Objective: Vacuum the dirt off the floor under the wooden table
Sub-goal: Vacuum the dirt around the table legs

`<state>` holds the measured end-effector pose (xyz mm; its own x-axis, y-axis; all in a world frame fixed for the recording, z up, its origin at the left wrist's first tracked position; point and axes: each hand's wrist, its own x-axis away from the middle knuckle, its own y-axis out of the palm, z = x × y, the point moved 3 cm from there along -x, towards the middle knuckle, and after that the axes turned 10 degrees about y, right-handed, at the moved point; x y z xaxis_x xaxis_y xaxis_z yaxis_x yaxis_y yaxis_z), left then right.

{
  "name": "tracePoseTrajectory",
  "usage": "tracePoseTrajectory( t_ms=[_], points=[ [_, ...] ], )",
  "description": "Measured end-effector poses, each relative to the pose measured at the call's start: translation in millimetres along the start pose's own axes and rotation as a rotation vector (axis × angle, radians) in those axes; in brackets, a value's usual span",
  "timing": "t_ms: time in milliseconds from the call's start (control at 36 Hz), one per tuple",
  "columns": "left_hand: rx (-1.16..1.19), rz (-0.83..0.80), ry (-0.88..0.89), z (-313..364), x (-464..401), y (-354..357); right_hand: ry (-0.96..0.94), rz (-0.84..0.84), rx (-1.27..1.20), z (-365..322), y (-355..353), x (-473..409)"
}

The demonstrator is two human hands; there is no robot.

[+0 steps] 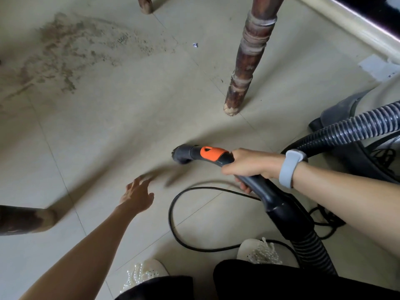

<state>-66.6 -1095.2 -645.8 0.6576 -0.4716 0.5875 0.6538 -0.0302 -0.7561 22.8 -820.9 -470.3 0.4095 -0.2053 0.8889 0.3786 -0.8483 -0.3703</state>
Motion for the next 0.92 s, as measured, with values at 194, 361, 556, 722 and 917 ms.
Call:
tracePoseTrajectory(
  t_ms=[194,361,556,722,917],
  points=[
    [-0.009,-0.019,0.085,35,-7,-2,0.068,0.082,-0.074,7,-23,4],
    [-0.049,-0.041,0.145,58,-15,-4,0.044,0.111,-0.107,24,10,3],
    [-0.045,-0.040,0.147,51,-13,-1,0.086,0.343,-0.130,46,-13,-1],
    [-0.090,-0.082,0.188,36,-20,11,0.066,0.374,-0.213,40,-8,-15],
    [-0.126,-0.128,0.211,30,-27,18,-0.014,0.230,-0.447,32,24,-17]
  ],
)
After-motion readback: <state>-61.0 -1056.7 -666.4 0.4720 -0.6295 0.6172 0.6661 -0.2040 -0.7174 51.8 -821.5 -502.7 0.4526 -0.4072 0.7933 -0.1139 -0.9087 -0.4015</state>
